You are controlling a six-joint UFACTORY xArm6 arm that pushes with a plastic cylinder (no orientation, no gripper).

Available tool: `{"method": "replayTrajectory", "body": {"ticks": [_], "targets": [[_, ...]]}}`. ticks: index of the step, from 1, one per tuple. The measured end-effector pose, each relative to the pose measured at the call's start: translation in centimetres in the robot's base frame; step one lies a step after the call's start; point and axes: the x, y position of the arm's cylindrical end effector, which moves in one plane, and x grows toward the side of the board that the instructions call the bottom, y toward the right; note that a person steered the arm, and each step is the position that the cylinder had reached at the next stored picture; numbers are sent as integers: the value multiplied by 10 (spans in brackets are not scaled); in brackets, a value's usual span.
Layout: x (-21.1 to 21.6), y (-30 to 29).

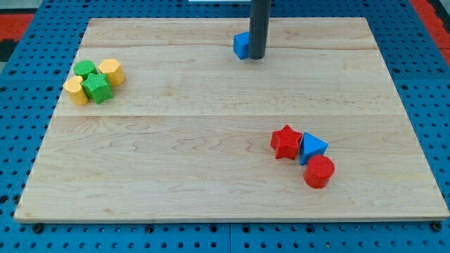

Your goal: Place the triangle below the cube

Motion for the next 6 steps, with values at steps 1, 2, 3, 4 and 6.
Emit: {"method": "replayTrajectory", "body": {"ticks": [1,2,3,4,6], "targets": [[-14,-33],[6,-8],[58,102],[168,183],[244,94]]}}
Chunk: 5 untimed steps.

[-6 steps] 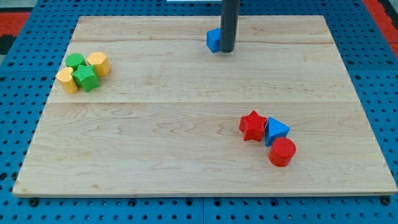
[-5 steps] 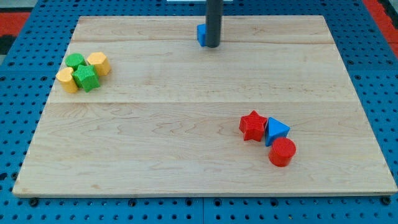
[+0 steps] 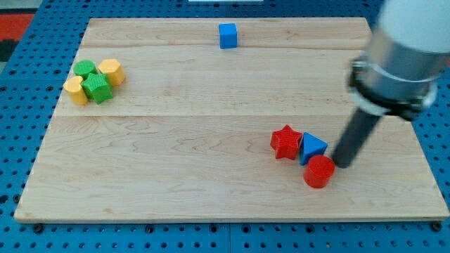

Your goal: Place the triangle below the cube

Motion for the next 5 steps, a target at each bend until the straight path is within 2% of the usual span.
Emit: {"method": "replayTrajectory", "body": {"ticks": [1,4,5], "targets": [[3,-4],[-123,-64],[-183,-84]]}}
